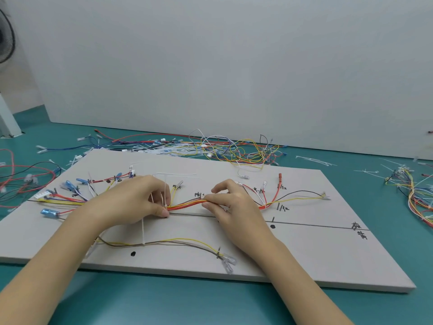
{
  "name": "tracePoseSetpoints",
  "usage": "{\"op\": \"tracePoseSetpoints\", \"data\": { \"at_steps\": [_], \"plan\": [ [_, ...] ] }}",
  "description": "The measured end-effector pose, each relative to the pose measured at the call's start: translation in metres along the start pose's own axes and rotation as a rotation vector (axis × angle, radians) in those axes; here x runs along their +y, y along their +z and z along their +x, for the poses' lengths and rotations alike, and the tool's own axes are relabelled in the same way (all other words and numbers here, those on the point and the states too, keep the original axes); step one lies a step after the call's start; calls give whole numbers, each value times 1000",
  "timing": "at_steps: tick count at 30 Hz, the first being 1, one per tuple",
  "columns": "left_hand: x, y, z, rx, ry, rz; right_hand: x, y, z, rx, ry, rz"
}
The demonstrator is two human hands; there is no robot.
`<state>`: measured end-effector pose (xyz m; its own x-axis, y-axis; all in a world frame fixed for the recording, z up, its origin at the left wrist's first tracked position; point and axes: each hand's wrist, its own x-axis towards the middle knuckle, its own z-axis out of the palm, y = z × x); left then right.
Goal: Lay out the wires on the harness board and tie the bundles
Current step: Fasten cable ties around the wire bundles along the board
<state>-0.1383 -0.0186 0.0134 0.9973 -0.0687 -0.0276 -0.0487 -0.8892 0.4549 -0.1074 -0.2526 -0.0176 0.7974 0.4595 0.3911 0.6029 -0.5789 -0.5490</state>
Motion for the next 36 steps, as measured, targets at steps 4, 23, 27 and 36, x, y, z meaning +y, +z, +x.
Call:
{"op": "tracePoseSetpoints", "data": {
  "at_steps": [4, 23, 27, 36],
  "plan": [
    [-3, 0, 1, -15, 2, -47, -2, -1, 0, 4, 15, -11],
    [4, -3, -3, -18, 11, -59, -9, 0, 6, 88, -5, -23],
    [-4, -32, -14, 203, 91, -322, -19, 4, 9, 123, -8, 107],
    [-9, -33, -17, 260, -82, -166, -8, -1, 10, 156, 12, 62]
  ]
}}
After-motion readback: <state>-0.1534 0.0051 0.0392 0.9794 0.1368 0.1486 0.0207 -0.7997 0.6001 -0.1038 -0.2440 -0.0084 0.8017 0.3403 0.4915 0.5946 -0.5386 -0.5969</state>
